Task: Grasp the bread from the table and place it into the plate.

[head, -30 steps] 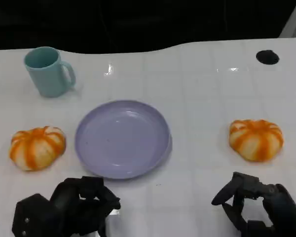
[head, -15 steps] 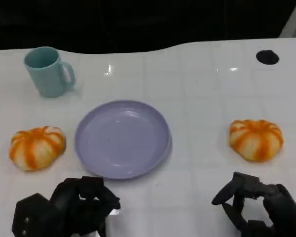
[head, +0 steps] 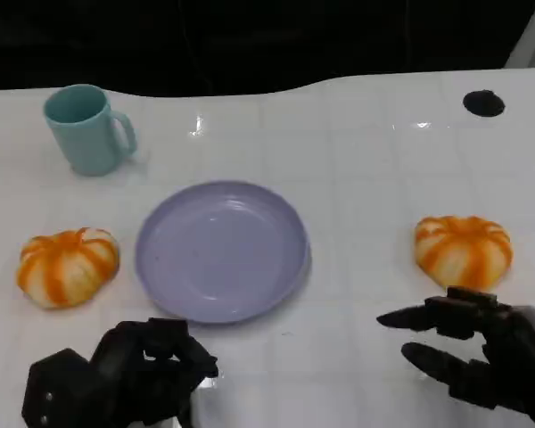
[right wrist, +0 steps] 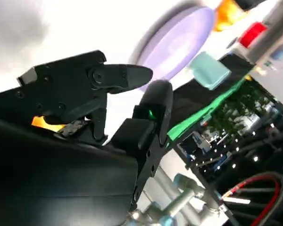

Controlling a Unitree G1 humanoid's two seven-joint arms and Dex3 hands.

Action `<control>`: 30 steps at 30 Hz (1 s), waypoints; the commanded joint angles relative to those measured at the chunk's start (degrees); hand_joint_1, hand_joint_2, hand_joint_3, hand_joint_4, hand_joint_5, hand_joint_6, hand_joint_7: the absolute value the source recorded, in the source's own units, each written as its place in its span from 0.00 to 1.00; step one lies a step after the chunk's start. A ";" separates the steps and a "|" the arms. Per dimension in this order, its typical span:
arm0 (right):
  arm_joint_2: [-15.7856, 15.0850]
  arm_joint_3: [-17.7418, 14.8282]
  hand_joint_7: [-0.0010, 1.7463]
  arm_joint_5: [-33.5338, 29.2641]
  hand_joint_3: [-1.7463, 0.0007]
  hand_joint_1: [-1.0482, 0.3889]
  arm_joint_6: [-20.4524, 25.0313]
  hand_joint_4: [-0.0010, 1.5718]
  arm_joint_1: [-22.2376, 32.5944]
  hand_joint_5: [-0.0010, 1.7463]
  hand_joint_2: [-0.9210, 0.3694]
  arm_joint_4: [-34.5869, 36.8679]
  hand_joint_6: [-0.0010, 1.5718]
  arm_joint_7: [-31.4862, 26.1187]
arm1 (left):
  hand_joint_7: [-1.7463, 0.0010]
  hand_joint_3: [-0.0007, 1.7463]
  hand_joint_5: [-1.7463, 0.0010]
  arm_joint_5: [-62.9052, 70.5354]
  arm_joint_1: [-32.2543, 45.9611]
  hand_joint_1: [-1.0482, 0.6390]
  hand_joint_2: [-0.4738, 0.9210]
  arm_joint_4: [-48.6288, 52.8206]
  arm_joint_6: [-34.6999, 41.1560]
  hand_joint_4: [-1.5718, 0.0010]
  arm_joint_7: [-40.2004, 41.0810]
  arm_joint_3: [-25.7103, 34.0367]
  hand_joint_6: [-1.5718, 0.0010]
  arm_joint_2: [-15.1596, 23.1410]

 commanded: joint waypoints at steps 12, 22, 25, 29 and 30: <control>-8.39 -0.78 0.00 -15.03 0.91 0.34 22.70 0.07 2.16 0.17 0.00 -19.61 0.20 1.63 | 0.59 0.25 0.32 0.22 -0.22 0.00 0.81 0.70 -0.14 0.00 -0.39 0.07 0.09 0.85; -9.75 2.92 0.00 -20.27 0.96 0.30 33.49 0.00 -0.50 0.17 0.00 -21.28 0.13 5.30 | 0.59 0.25 0.32 0.68 -0.15 0.00 0.81 0.65 0.13 0.00 0.14 -0.09 0.08 0.82; -9.93 4.33 0.00 -21.51 0.97 0.30 35.85 0.00 -2.61 0.16 0.00 -19.14 0.12 5.32 | 0.59 0.26 0.32 0.81 -0.09 0.00 0.81 0.59 0.11 0.00 0.27 -0.16 0.08 0.76; -10.20 6.31 0.00 -22.94 0.98 0.29 37.90 0.00 -5.61 0.16 0.00 -14.93 0.12 3.43 | 0.59 0.26 0.32 0.55 0.04 0.00 0.81 0.52 0.14 0.00 0.16 -0.08 0.08 0.60; -10.19 6.80 0.00 -23.27 0.98 0.29 38.24 0.00 -6.50 0.17 0.00 -13.56 0.13 2.72 | 0.60 0.26 0.32 0.61 0.09 0.00 0.81 0.51 0.06 0.00 0.20 -0.08 0.08 0.61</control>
